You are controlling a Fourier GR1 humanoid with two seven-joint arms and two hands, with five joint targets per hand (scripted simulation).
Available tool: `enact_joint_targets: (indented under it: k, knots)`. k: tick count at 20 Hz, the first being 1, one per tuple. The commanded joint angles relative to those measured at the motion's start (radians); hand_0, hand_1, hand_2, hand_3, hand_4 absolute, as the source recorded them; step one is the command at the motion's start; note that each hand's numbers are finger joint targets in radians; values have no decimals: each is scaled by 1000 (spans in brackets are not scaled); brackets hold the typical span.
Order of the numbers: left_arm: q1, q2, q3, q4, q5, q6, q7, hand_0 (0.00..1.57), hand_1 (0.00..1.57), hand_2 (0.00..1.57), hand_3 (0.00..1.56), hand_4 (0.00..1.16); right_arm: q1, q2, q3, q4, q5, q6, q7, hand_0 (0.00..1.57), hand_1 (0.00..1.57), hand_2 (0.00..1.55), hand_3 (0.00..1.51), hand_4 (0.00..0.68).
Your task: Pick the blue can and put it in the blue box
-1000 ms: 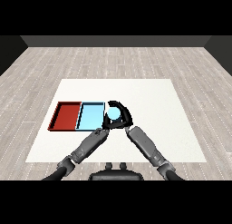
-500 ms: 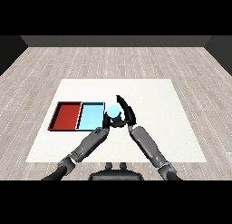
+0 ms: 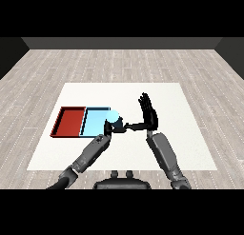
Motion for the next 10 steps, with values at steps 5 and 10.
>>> enact_joint_targets:
  k: [5, 10]
  knots:
    - [-59, 107, 90, -23, -27, 17, 77, 1571, 1571, 1566, 1478, 1152, 181, -80, -179, -221, -129, 45, -22, 0, 0, 0, 0, 0]
    - [-68, 196, 168, 47, -49, -48, 131, 1571, 1571, 1562, 1471, 1127, 180, -106, -222, -183, -145, 114, -35, 0, 0, 0, 0, 0]
